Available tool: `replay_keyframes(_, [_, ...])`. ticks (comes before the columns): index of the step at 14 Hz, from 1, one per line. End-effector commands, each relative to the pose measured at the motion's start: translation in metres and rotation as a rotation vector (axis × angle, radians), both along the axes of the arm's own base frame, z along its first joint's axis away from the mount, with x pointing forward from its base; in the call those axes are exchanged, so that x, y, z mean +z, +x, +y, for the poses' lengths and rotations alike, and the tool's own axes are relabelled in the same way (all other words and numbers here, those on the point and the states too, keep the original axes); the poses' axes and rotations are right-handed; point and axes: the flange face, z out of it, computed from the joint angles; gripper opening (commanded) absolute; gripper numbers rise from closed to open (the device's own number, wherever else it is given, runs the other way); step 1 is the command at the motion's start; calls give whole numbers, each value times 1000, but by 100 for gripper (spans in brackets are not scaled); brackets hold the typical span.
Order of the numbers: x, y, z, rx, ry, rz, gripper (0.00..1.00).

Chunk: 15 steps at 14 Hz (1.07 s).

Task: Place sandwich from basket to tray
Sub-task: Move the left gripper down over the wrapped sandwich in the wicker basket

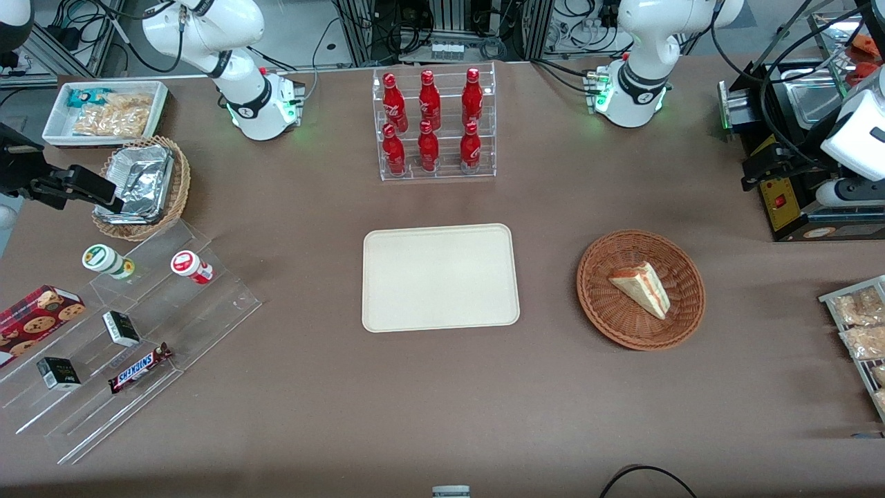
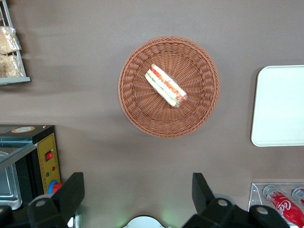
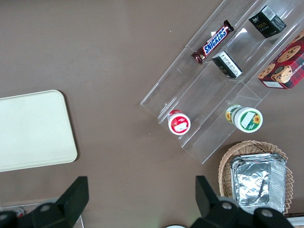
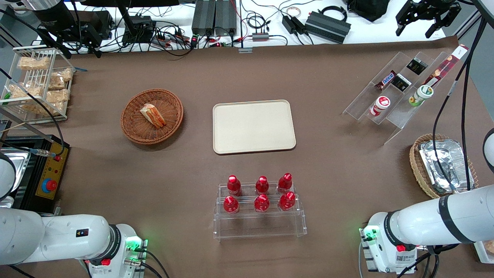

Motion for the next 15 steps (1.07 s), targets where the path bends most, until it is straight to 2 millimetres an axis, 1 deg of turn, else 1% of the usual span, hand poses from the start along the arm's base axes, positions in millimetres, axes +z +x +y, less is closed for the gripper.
replay_keyframes(1, [0,6,2,-7,-19,-12,100])
replay_keyframes(2, [-12,15,2,-6,-19,-5,100])
replay_keyframes(5, [-66,47,1,-3,-22,33,100])
replay_keyframes(6, [-82,54,0,-3,-24,41,100])
replay_keyframes(7, [-103,58,-2,12,-23,44,100])
replay_keyframes(8, [-122,59,-5,47,-19,22,100])
replay_keyframes(10, [-161,55,-23,101,-13,-21,100])
replay_keyframes(12, [-184,48,-30,210,-8,-46,100])
replay_keyframes(13, [-192,44,-36,282,-5,-58,100])
replay_keyframes(14, [-203,41,-47,367,-7,-79,100])
replay_keyframes(15, [-211,39,-50,497,-8,-90,100])
